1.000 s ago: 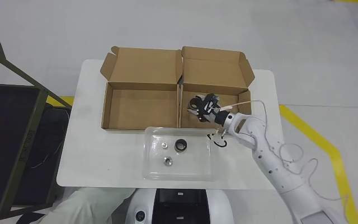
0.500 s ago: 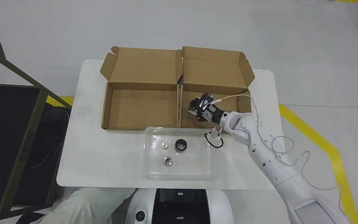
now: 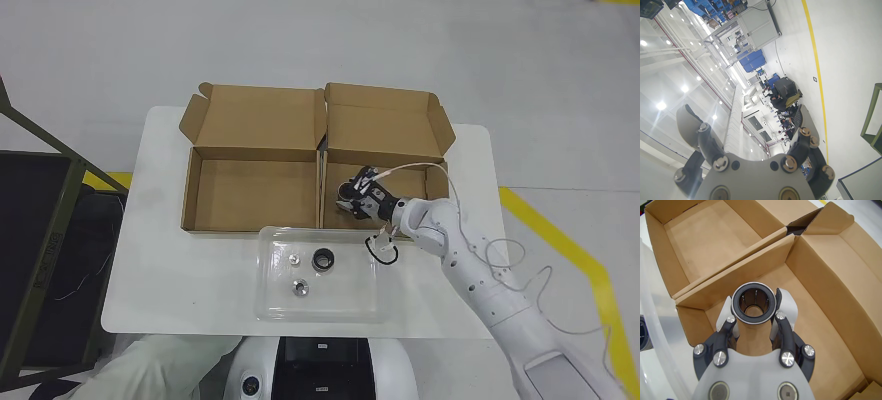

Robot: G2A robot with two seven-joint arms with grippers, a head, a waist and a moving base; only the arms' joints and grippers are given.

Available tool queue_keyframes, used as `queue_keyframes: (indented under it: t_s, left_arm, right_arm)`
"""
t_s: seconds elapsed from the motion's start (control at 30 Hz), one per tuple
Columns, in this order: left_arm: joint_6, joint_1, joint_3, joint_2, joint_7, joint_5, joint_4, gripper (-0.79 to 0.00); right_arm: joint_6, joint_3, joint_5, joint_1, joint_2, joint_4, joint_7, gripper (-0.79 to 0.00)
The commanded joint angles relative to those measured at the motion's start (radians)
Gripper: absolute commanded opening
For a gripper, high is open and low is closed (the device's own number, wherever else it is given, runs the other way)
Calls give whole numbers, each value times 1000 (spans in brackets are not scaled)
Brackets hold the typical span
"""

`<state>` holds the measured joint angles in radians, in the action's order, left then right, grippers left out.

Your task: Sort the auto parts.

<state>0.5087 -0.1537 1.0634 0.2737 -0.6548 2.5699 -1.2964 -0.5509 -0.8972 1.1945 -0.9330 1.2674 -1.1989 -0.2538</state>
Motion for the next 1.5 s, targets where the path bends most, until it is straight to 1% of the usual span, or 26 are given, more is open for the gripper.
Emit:
queue_keyframes:
  t_s: [0.0,0.03,0.07,0.2,0.73,0.93,1.03,1.3,1.47]
  left_arm:
    - [0,0,0,0,0,0,0,0]
    - [0,0,0,0,0,0,0,0]
    - [0,0,0,0,0,0,0,0]
    - [0,0,0,0,0,0,0,0]
    - [0,0,0,0,0,0,0,0]
    - [0,0,0,0,0,0,0,0]
    - [0,0,0,0,0,0,0,0]
    - [0,0,0,0,0,0,0,0]
    - [0,0,0,0,0,0,0,0]
  right_arm:
    - [-4,1,-2,2,1,2,-7,-576]
    - [-5,1,-2,3,1,1,-11,-536]
    - [-7,2,-2,3,2,1,-14,-514]
    - [-12,4,1,5,3,-7,-26,-480]
    - [-27,-18,4,-8,-2,-34,-50,-391]
    - [-33,-24,7,-14,-4,-56,-50,-342]
    - [-36,-32,18,-22,-7,-93,-45,-311]
    - [-52,-76,53,-85,-27,-261,-59,-296]
    - [-101,-112,35,-142,-43,-379,-64,-289]
